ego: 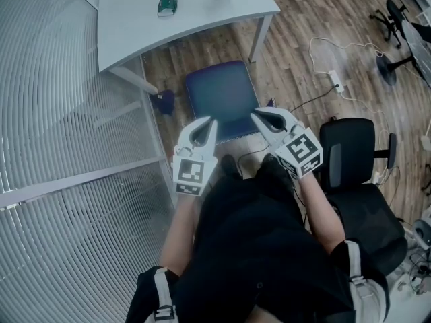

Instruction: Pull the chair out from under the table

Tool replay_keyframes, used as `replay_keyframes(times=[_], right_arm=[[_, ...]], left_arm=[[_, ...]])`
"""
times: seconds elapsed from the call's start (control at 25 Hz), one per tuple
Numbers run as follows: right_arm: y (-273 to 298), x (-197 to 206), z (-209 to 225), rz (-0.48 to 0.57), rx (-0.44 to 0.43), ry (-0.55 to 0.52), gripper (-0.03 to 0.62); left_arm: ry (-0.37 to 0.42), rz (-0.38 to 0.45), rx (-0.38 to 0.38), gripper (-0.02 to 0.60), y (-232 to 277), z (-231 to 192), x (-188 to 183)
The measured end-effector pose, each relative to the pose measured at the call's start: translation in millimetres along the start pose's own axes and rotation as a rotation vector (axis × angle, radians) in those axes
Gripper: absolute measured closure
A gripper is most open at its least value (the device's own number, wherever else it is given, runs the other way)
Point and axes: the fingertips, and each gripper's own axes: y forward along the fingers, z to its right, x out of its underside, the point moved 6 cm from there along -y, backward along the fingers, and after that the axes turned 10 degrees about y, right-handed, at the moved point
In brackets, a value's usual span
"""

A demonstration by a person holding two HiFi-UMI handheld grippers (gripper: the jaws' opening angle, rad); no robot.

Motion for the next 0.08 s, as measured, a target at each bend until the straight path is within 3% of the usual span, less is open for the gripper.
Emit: replay_keyframes(times=[0.08], right_arm=[[-1.8, 1.0, 0.5, -0.001, 0.001, -0.001, 0.592]], left_arm=[[-0.004, 0.0, -0.001, 0.569, 0.2, 2.2, -0.1]])
